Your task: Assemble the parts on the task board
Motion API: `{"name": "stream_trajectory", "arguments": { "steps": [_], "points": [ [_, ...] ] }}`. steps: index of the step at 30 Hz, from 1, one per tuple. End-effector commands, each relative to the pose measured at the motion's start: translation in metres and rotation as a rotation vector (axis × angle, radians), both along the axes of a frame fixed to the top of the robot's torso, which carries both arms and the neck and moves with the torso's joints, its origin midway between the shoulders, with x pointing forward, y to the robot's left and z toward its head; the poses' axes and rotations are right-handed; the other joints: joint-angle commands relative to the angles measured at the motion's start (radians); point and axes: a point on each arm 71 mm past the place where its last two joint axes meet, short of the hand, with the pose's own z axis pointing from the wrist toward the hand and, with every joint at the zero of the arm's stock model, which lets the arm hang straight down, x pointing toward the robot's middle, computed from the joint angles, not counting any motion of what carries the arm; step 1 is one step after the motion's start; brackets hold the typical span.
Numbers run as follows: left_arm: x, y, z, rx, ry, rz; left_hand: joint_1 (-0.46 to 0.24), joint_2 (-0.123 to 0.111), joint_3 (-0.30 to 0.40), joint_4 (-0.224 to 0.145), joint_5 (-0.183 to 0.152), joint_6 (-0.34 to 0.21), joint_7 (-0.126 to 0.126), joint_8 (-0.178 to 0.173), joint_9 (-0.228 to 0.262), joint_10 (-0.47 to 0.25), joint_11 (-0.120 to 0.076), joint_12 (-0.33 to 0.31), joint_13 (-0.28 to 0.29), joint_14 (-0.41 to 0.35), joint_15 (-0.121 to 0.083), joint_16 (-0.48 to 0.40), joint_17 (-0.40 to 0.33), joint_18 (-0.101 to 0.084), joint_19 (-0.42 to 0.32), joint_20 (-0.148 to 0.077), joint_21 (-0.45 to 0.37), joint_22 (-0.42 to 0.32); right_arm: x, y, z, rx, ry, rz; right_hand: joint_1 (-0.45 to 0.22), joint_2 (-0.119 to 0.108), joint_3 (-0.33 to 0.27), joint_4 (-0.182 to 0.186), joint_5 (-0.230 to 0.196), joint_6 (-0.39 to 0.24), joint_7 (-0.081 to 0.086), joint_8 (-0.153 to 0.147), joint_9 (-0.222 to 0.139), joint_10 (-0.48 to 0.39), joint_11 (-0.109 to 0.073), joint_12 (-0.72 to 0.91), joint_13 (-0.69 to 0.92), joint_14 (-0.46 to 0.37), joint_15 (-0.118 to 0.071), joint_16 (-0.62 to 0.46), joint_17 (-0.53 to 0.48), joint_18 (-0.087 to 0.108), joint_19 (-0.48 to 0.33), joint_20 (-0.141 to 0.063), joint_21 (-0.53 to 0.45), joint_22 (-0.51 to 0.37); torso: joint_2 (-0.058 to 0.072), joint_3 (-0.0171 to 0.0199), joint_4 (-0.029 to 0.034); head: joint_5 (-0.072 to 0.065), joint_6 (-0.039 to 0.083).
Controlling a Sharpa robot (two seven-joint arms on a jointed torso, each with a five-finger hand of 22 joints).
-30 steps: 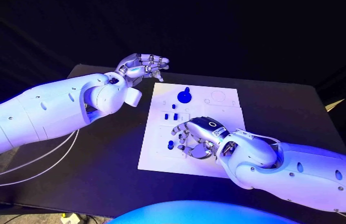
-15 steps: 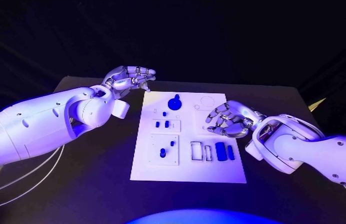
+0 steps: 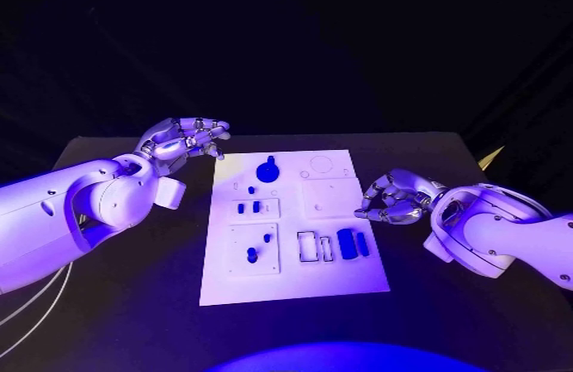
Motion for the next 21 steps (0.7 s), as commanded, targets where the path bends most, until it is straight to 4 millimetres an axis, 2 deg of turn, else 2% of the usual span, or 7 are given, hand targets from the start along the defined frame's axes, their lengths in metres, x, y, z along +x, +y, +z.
{"name": "stream_trajectory", "arguments": {
  "steps": [1,4,10,18,21],
  "points": [
    [-0.002,-0.003,0.002,-0.027,-0.014,-0.026,-0.010,0.001,-0.005,-0.003,-0.001,-0.006,0.000,-0.006,0.001,-0.007,-0.002,0.005,-0.001,-0.003,0.002,-0.002,0.001,0.013,0.006,0.003,-0.002,-0.001,-0.005,-0.005,-0.008,-0.124,0.041,-0.010,-0.007,-0.001,-0.013,0.004,0.001,0.002,-0.008,0.009,0.005,0.016,-0.003,0.007,0.131,0.079,-0.004,0.004,0.112,-0.011,0.101,0.004,0.004,0.258,0.001,-0.0013,0.0008,-0.018,-0.009],
    [-0.002,-0.002,0.002,-0.027,-0.014,-0.027,-0.010,0.002,-0.007,-0.001,-0.001,-0.006,0.000,-0.006,0.001,-0.008,-0.002,0.006,-0.001,-0.003,0.002,-0.002,0.001,0.013,0.007,0.003,-0.004,-0.002,-0.008,-0.007,-0.014,-0.151,0.060,-0.019,-0.002,0.000,-0.016,0.004,0.002,0.003,-0.009,0.012,0.007,0.015,-0.004,0.006,0.131,0.079,-0.004,0.005,0.113,-0.011,0.101,0.003,0.006,0.259,0.002,-0.0021,0.0010,-0.020,-0.011],
    [-0.003,-0.002,0.002,-0.027,-0.013,-0.026,-0.005,0.004,-0.008,-0.001,0.000,-0.006,-0.001,-0.005,0.002,-0.008,-0.003,0.007,-0.001,-0.003,0.002,-0.001,0.001,0.013,0.009,0.003,-0.006,-0.005,-0.013,-0.010,-0.024,-0.186,0.086,-0.027,0.048,0.008,-0.015,-0.013,0.004,0.000,-0.010,0.020,0.017,0.014,-0.005,0.006,0.134,0.079,-0.006,0.006,0.116,-0.012,0.103,0.002,0.012,0.260,0.002,-0.0008,0.0014,-0.022,-0.017],
    [-0.002,-0.001,0.001,-0.026,-0.012,-0.025,-0.002,0.006,-0.008,-0.001,0.000,-0.006,-0.001,-0.005,0.002,-0.009,-0.003,0.008,-0.001,-0.004,0.001,-0.001,0.002,0.013,0.010,0.003,-0.008,-0.006,-0.015,-0.007,-0.030,-0.207,0.100,-0.025,0.054,0.009,-0.013,-0.015,0.004,0.002,-0.010,0.022,0.019,0.016,-0.005,0.010,0.137,0.080,-0.006,0.007,0.118,-0.013,0.103,0.002,0.015,0.261,0.001,-0.0016,0.0006,-0.023,-0.020],
    [-0.002,-0.001,0.001,-0.026,-0.011,-0.025,-0.002,0.006,-0.008,-0.001,0.000,-0.006,-0.001,-0.005,0.002,-0.009,-0.003,0.008,-0.001,-0.004,0.001,-0.001,0.002,0.013,0.010,0.003,-0.008,-0.006,-0.016,-0.005,-0.029,-0.193,0.080,-0.025,0.054,0.010,-0.013,-0.015,0.004,0.003,-0.011,0.023,0.019,0.017,-0.005,0.011,0.138,0.080,-0.006,0.007,0.118,-0.013,0.104,0.002,0.017,0.262,0.002,-0.0008,0.0002,-0.022,-0.023]
  ]
}}
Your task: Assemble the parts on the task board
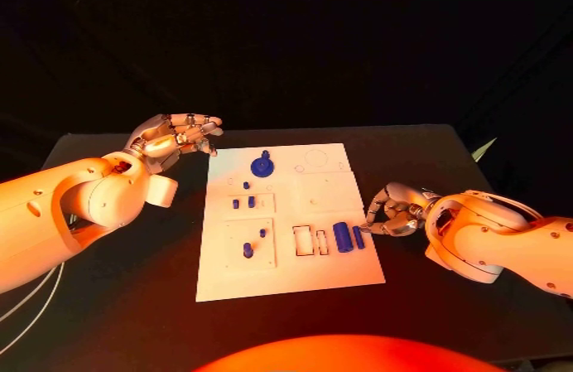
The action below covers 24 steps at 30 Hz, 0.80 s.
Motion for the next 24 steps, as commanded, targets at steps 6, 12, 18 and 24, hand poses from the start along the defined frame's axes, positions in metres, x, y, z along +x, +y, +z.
{"name": "stream_trajectory", "arguments": {
  "steps": [6,12,18,24],
  "points": [
    [0.000,-0.001,0.001,-0.016,-0.007,-0.013,-0.002,0.006,-0.006,0.002,0.000,-0.006,-0.001,-0.005,0.001,-0.005,0.001,0.004,-0.001,-0.004,0.001,-0.001,0.001,0.013,0.007,-0.001,-0.004,-0.001,-0.003,0.008,0.004,0.016,-0.066,0.009,0.007,-0.001,-0.002,-0.001,0.003,0.006,-0.009,0.008,0.003,0.024,-0.006,0.018,0.147,0.081,-0.007,0.005,0.122,-0.014,0.105,0.001,0.008,0.263,0.000,0.0011,0.0001,0.004,-0.004],
    [0.001,0.001,0.001,-0.013,-0.006,-0.008,0.001,0.008,-0.006,0.002,0.001,-0.006,-0.001,-0.004,0.001,-0.005,0.001,0.004,-0.001,-0.004,0.001,-0.001,0.001,0.013,0.008,-0.001,-0.005,-0.003,-0.007,0.013,0.007,0.039,-0.079,0.017,-0.009,-0.003,-0.016,0.015,0.003,0.009,-0.012,0.012,0.007,0.027,-0.008,0.023,0.152,0.081,-0.008,0.007,0.126,-0.014,0.105,0.000,0.008,0.263,0.000,0.0003,-0.0006,0.005,-0.007],
    [0.001,0.001,0.000,-0.012,-0.005,-0.007,0.003,0.009,-0.006,0.002,0.001,-0.006,-0.001,-0.004,0.002,-0.006,0.001,0.005,-0.001,-0.004,0.001,-0.001,0.001,0.013,0.009,-0.001,-0.006,-0.003,-0.008,0.022,0.005,0.040,-0.042,0.043,-0.035,-0.003,-0.044,0.036,0.003,0.006,-0.013,0.014,0.011,0.028,-0.009,0.023,0.154,0.082,-0.009,0.008,0.128,-0.014,0.105,-0.001,0.008,0.263,0.000,-0.0016,0.0002,0.003,-0.010],
    [0.001,0.001,0.000,-0.012,-0.003,-0.009,0.003,0.009,-0.006,0.002,0.001,-0.006,-0.001,-0.004,0.002,-0.006,0.001,0.005,-0.001,-0.004,0.001,-0.001,0.001,0.013,0.009,-0.001,-0.006,-0.003,-0.009,0.032,-0.002,0.023,0.004,0.069,-0.069,0.008,-0.086,0.039,0.004,0.005,-0.015,0.018,0.016,0.027,-0.010,0.020,0.155,0.082,-0.010,0.009,0.130,-0.014,0.105,-0.002,0.008,0.263,-0.001,-0.0025,0.0006,0.004,-0.010]
  ]
}}
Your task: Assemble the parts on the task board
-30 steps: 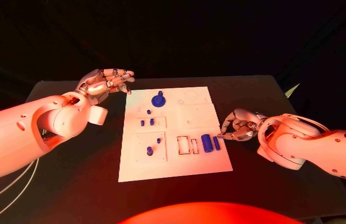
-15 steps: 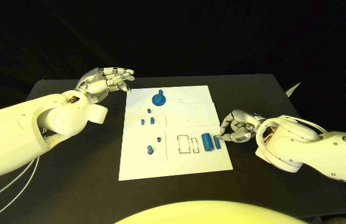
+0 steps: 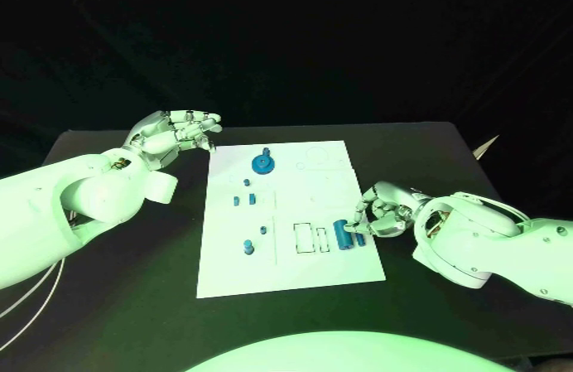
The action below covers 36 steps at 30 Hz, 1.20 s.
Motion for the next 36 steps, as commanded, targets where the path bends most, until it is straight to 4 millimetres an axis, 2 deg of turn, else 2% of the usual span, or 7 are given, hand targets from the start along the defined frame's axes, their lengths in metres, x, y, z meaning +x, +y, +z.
{"name": "stream_trajectory", "arguments": {
  "steps": [1,10,15,29,36],
  "points": [
    [0.000,-0.002,0.001,-0.015,-0.003,-0.017,0.003,0.009,-0.006,0.002,0.001,-0.006,-0.001,-0.004,0.001,-0.006,0.001,0.005,-0.001,-0.004,0.001,-0.001,0.001,0.013,0.009,-0.001,-0.006,-0.002,-0.002,0.006,-0.007,-0.030,0.048,0.028,-0.030,0.004,-0.033,0.000,0.002,-0.002,-0.009,0.008,0.004,0.023,-0.007,0.000,0.156,0.078,-0.007,0.005,0.130,-0.014,0.105,-0.002,0.004,0.263,0.000,-0.0007,0.0011,0.000,0.000],
    [-0.001,-0.002,0.001,-0.014,-0.002,-0.019,0.005,0.011,-0.006,0.002,0.001,-0.006,-0.001,-0.003,0.001,-0.006,0.001,0.006,-0.001,-0.004,0.001,-0.001,0.001,0.013,0.010,-0.001,-0.008,-0.003,-0.003,0.017,-0.012,-0.045,0.058,0.048,-0.061,0.021,-0.114,0.001,0.002,-0.001,-0.012,0.015,0.013,0.021,-0.010,-0.007,0.154,0.077,-0.009,0.004,0.126,-0.014,0.105,-0.004,0.004,0.263,0.000,0.0000,-0.0002,0.006,0.001],
    [-0.001,-0.002,0.001,-0.015,-0.001,-0.021,0.005,0.011,-0.006,0.002,0.001,-0.006,-0.001,-0.003,0.001,-0.006,0.001,0.006,-0.001,-0.004,0.001,-0.001,0.001,0.013,0.010,-0.001,-0.008,-0.003,-0.002,0.019,-0.013,-0.061,0.057,0.054,-0.061,0.021,-0.114,0.001,0.002,-0.001,-0.012,0.015,0.013,0.021,-0.010,-0.007,0.154,0.077,-0.009,0.004,0.126,-0.014,0.105,-0.004,0.004,0.263,0.000,0.0003,-0.0002,0.008,-0.001],
    [-0.001,-0.001,0.001,-0.014,0.001,-0.022,0.008,0.012,-0.007,0.002,0.001,-0.005,-0.001,-0.003,0.001,-0.007,0.001,0.006,-0.002,-0.004,0.001,-0.001,0.001,0.013,0.011,-0.001,-0.009,-0.003,0.001,0.023,-0.020,-0.138,0.027,0.075,-0.054,0.039,-0.179,0.001,0.004,0.008,-0.017,0.026,0.021,0.021,-0.014,-0.010,0.155,0.077,-0.012,0.003,0.125,-0.014,0.105,-0.006,0.004,0.263,0.001,0.0017,-0.0003,0.011,-0.002],
    [-0.001,-0.001,0.001,-0.014,0.003,-0.024,0.008,0.012,-0.007,0.002,0.001,-0.005,-0.001,-0.003,0.001,-0.007,0.001,0.006,-0.002,-0.004,0.001,-0.001,0.001,0.013,0.011,-0.001,-0.009,-0.003,0.000,0.029,-0.021,-0.130,0.017,0.084,-0.053,0.042,-0.186,0.001,0.004,0.010,-0.017,0.028,0.022,0.021,-0.014,-0.009,0.156,0.077,-0.013,0.004,0.127,-0.014,0.105,-0.006,0.004,0.263,0.001,0.0008,-0.0004,0.010,-0.004]
  ]
}}
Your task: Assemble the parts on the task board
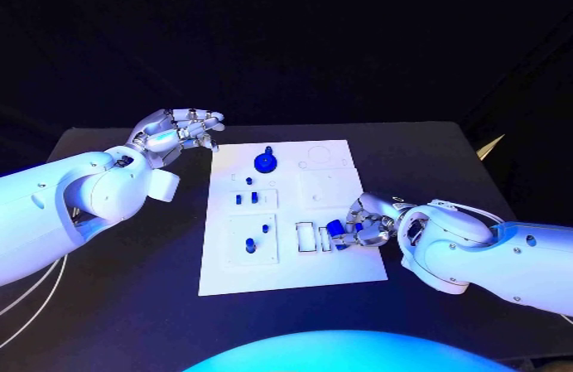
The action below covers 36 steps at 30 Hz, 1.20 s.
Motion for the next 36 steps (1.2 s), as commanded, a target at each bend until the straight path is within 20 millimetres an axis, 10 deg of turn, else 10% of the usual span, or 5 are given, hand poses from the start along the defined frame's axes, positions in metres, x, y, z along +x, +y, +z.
{"name": "stream_trajectory", "arguments": {
  "steps": [1,20,36],
  "points": [
    [-0.0008,-0.0021,0.0009,-0.013,0.000,-0.019,0.003,0.008,-0.004,-0.001,0.001,-0.005,-0.001,-0.003,0.001,-0.007,0.001,0.006,-0.002,-0.004,0.001,-0.001,0.002,0.013,0.008,0.002,-0.005,-0.001,-0.0005,0.0025,-0.0003,-0.027,-0.016,0.018,0.000,0.008,-0.006,-0.001,0.005,0.004,-0.005,0.004,0.001,0.021,-0.008,-0.005,0.156,0.080,-0.009,0.004,0.127,-0.014,0.105,-0.007,0.004,0.263,0.000,-0.0004,-0.0002,0.000,-0.001],
    [-0.0010,-0.0029,0.0008,-0.013,0.003,-0.023,0.003,0.008,-0.004,-0.001,0.001,-0.005,-0.001,-0.003,0.001,-0.007,0.001,0.006,-0.002,-0.004,0.001,-0.001,0.002,0.013,0.008,0.002,-0.005,-0.001,0.0030,0.0056,-0.0048,-0.050,0.000,0.020,0.072,0.042,-0.023,-0.008,0.006,0.005,-0.008,0.010,0.006,0.023,-0.011,-0.006,0.159,0.081,-0.012,0.005,0.130,-0.014,0.105,-0.010,0.004,0.263,-0.001,-0.0018,0.0003,-0.002,-0.002],
    [-0.0012,-0.0027,0.0001,-0.008,0.011,-0.032,0.007,0.009,-0.007,0.001,0.001,-0.006,0.000,-0.002,0.001,-0.008,0.001,0.007,-0.002,-0.006,0.001,-0.001,0.002,0.013,0.010,0.002,-0.009,-0.004,-0.0007,0.0068,-0.0023,0.058,0.028,-0.055,0.217,0.060,0.098,-0.023,0.011,0.024,-0.016,-0.003,-0.010,0.025,-0.020,-0.009,0.161,0.081,-0.019,0.005,0.132,-0.014,0.105,-0.016,0.004,0.263,-0.001,-0.0010,-0.0006,-0.002,0.007]
  ]
}}
